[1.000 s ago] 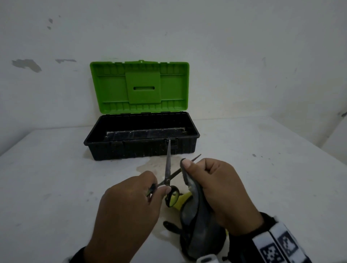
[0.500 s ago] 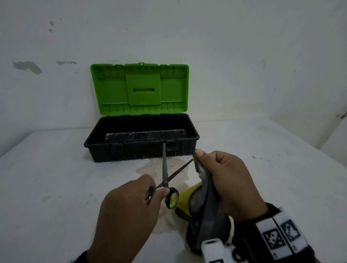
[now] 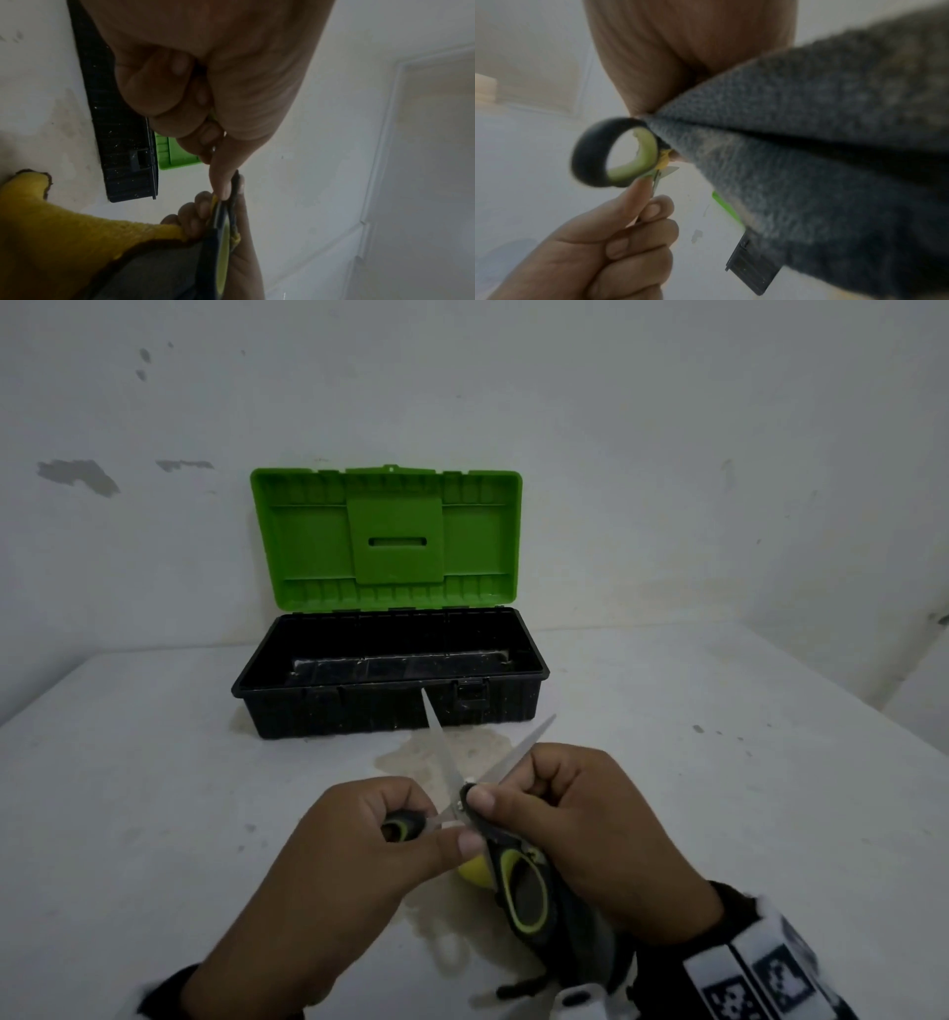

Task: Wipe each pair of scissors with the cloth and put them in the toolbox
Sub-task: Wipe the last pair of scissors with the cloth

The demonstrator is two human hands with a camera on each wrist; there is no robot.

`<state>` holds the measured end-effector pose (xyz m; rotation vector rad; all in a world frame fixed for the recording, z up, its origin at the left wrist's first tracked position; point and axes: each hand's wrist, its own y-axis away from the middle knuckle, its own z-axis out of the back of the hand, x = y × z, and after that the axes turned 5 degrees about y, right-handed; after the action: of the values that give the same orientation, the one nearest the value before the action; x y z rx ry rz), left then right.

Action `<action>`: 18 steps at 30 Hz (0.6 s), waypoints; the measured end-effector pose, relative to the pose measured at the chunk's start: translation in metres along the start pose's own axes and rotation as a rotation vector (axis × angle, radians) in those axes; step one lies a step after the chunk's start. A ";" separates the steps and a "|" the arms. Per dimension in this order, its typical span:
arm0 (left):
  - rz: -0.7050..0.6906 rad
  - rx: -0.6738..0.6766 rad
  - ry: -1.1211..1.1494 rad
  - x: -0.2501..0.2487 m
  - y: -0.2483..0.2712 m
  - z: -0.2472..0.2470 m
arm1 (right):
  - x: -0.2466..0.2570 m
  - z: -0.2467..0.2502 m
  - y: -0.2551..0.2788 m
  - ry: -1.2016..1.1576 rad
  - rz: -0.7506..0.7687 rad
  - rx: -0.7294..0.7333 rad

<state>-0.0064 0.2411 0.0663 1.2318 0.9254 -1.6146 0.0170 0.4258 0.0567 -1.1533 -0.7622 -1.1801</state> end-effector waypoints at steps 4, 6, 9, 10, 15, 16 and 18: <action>0.046 0.070 0.087 -0.004 0.003 0.003 | 0.002 -0.001 0.000 -0.035 0.007 -0.078; 0.068 0.084 0.113 -0.003 0.003 0.005 | 0.001 0.002 -0.003 -0.046 0.023 -0.158; 0.144 0.106 0.202 -0.001 0.002 0.006 | -0.001 0.001 -0.003 -0.046 0.027 -0.164; 0.177 0.123 0.248 -0.001 0.001 0.006 | -0.001 -0.001 -0.002 -0.047 0.017 -0.134; 0.255 0.192 0.338 0.001 0.000 0.006 | -0.001 0.002 -0.005 -0.053 -0.015 -0.180; 0.255 0.192 0.336 0.002 -0.001 0.005 | -0.002 0.005 -0.008 -0.061 -0.016 -0.217; 0.248 0.179 0.316 0.002 -0.001 0.006 | -0.005 0.006 -0.008 -0.059 -0.016 -0.237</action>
<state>-0.0097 0.2353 0.0661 1.6908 0.7915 -1.3513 0.0083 0.4329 0.0563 -1.3844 -0.6899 -1.2792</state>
